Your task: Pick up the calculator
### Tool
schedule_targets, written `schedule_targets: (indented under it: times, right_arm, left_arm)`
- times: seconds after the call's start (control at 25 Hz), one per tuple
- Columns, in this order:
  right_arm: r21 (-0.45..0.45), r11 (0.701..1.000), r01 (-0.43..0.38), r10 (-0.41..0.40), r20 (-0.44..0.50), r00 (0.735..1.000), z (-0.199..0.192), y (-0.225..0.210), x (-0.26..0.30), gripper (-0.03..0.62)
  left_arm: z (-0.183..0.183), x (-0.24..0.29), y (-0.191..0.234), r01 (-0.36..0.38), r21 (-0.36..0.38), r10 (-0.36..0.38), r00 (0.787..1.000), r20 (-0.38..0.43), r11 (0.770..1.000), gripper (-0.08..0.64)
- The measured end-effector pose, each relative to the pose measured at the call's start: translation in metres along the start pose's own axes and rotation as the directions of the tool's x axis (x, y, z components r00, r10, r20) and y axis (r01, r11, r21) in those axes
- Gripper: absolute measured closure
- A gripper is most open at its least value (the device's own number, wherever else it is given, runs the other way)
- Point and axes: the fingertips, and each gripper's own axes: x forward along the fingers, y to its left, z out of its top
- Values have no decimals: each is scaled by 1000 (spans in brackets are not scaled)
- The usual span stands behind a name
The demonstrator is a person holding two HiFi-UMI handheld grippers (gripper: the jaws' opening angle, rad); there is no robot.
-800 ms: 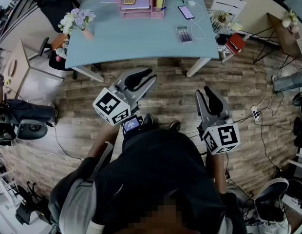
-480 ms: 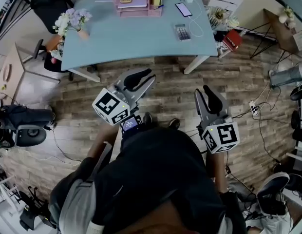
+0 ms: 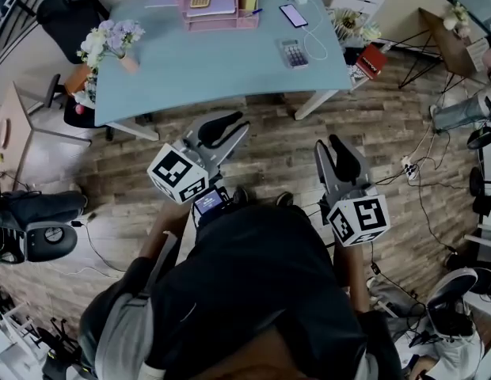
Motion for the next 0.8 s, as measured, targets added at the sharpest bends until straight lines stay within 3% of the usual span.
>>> schedule_targets:
  times: [0.32,0.8]
  right_arm:
    - [6,1000,17,-17,-22,1000,-1,-8,5,477]
    - [7,993,-115,115,-4,993,8,-62,24,477]
  left_arm:
    - [0,1,5,-4,-15,4,1000,-13,1000,416]
    - [9,45,-7,-116,8,116,993,-14,993,416]
